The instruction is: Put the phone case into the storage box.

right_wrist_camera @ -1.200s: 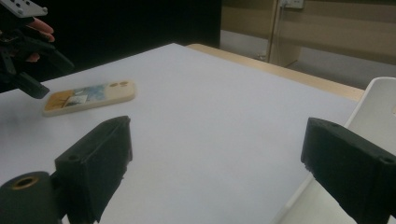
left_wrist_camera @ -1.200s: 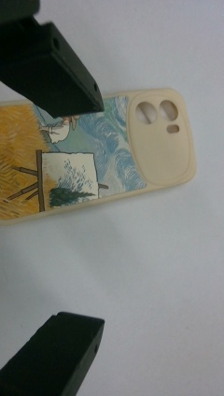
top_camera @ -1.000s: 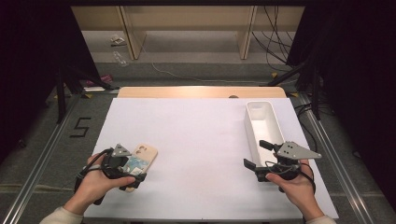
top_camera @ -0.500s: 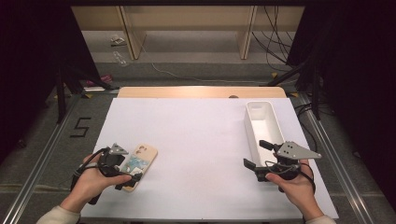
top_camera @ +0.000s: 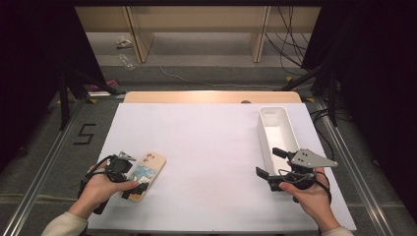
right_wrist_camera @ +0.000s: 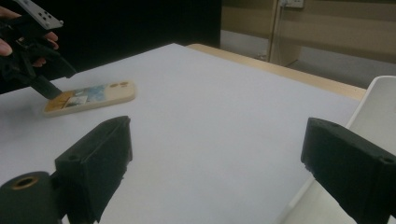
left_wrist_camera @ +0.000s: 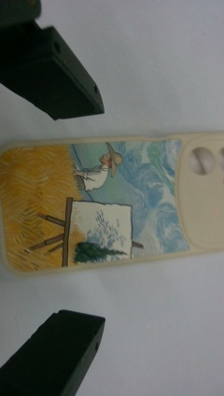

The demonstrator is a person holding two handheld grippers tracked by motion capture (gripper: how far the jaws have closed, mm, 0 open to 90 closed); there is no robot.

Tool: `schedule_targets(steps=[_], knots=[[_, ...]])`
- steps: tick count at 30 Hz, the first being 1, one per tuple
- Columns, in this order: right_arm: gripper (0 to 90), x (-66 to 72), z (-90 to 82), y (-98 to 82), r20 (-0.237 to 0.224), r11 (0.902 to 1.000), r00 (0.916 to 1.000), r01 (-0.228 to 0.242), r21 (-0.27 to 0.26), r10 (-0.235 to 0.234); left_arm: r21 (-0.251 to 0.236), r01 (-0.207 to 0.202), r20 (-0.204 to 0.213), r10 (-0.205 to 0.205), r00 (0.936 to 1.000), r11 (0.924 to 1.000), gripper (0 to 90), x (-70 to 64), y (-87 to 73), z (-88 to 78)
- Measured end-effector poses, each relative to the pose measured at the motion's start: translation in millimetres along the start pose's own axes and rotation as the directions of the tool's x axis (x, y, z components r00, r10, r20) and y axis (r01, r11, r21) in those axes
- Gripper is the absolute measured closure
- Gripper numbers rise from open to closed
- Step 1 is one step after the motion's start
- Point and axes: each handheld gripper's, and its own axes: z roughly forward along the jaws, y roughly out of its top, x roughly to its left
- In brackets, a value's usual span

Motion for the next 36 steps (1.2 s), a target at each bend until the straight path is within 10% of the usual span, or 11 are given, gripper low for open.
schedule_targets(steps=[17, 36], knots=[[9.7, 0.8, 0.4, 0.4, -0.002, 1.0, 1.0, 0.002, 0.001, -0.002, 0.145, 0.017, -0.027, -0.013, 0.9996, 0.9894, 1.6, -0.9, 11.6, 24.4], [9.7, 1.0, 0.4, 0.5, -0.002, 1.0, 1.0, 0.001, 0.002, -0.001, 0.18, 0.006, -0.037, 0.001, 0.9993, 0.9837, 3.1, 0.9, 14.9, 33.2]])
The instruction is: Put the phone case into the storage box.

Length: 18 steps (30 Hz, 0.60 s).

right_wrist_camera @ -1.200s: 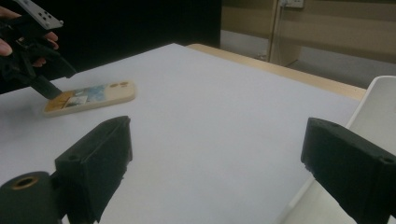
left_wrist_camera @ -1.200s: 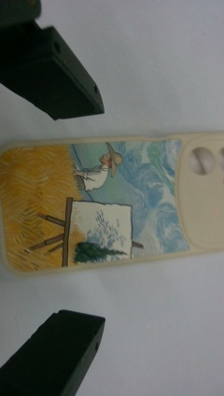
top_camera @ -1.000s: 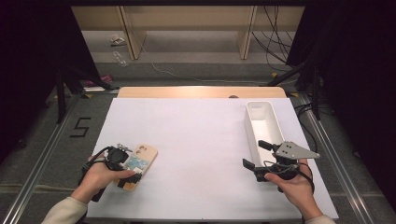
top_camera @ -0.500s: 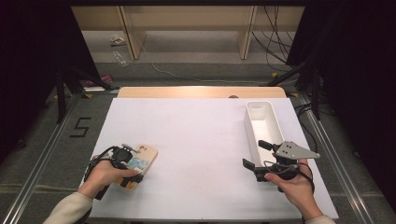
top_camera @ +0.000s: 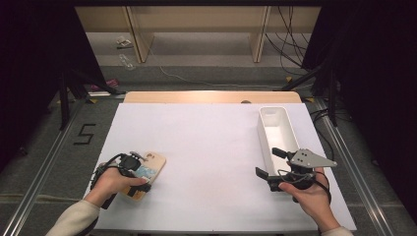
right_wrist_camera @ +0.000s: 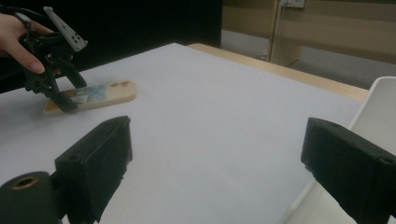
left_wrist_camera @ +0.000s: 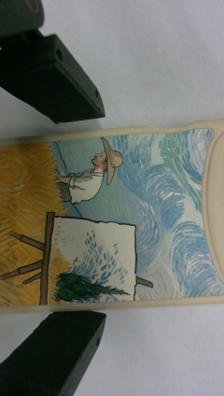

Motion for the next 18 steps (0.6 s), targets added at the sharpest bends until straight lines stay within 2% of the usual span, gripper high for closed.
schedule_targets(steps=[18], knots=[[9.7, 0.0, 0.2, -0.2, -0.002, 1.0, 1.0, 0.0, 0.001, 0.0, 0.03, 0.001, 0.004, -0.002, 1.0, 0.9995, 5.2, -0.9, 2.6, 2.7]])
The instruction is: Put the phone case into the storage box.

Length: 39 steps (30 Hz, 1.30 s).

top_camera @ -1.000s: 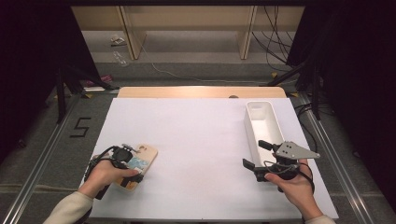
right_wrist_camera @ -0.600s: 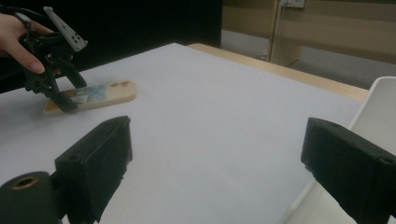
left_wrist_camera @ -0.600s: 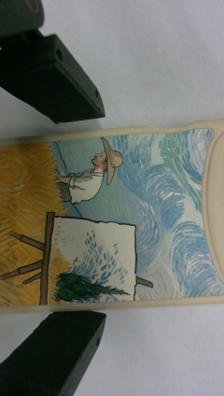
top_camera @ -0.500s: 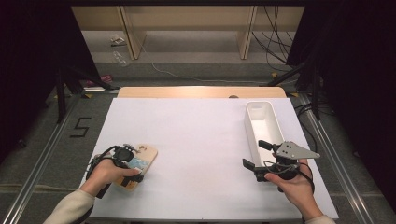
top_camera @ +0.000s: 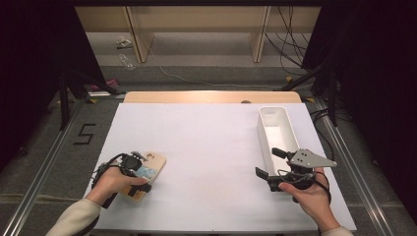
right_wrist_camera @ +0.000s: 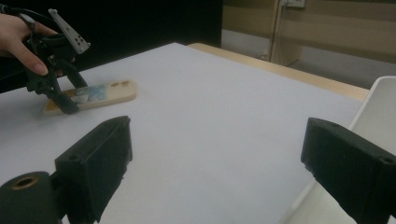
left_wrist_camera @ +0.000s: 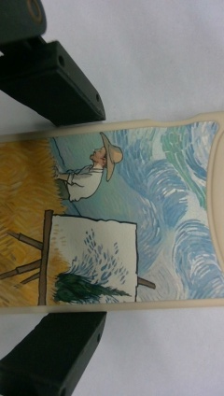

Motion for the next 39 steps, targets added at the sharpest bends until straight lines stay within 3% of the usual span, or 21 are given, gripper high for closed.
schedule_targets(steps=[32, 39], knots=[[9.7, 0.4, 0.0, 0.1, 0.0, 1.0, 1.0, 0.002, -0.001, -0.002, 0.009, 0.022, -0.007, -0.022, 0.9997, 0.9997, 10.6, -1.2, 1.5, -1.4], [9.7, 0.4, -0.4, 0.4, 0.0, 1.0, 1.0, 0.003, -0.004, -0.003, -0.004, 0.01, -0.009, -0.01, 0.9999, 0.9999, 11.0, -0.4, 0.6, -3.0]])
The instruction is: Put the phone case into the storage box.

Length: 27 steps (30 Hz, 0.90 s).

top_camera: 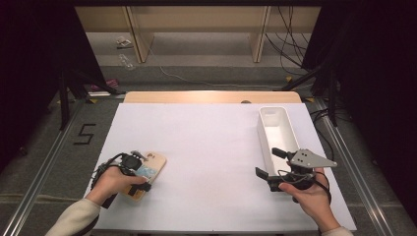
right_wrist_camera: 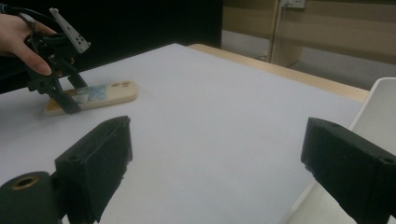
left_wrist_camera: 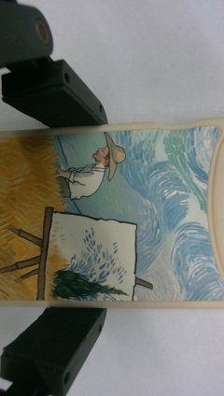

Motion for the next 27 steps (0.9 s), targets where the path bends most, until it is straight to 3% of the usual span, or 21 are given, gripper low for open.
schedule_targets(steps=[11, 15, 21, 27], knots=[[9.7, -0.1, 0.1, -0.1, 0.002, 1.0, 1.0, 0.0, 0.001, 0.0, -0.073, -0.03, 0.019, 0.032, 0.9993, 0.9969, 11.2, -2.3, -0.4, -9.0], [9.7, -0.3, -0.1, 0.0, 0.001, 1.0, 1.0, -0.002, -0.003, 0.002, -0.121, -0.049, 0.021, 0.052, 0.9984, 0.9914, 11.3, -3.5, 0.4, -12.4], [9.7, -0.5, -0.3, -0.1, 0.002, 1.0, 1.0, -0.003, -0.003, 0.003, -0.16, -0.038, 0.023, 0.042, 0.9988, 0.9865, 11.3, -5.2, 0.7, -15.7], [9.7, -0.5, -0.5, 0.0, 0.002, 1.0, 1.0, -0.002, -0.004, 0.002, -0.214, -0.043, 0.014, 0.047, 0.9988, 0.9758, 11.3, -6.7, 1.0, -18.7]])
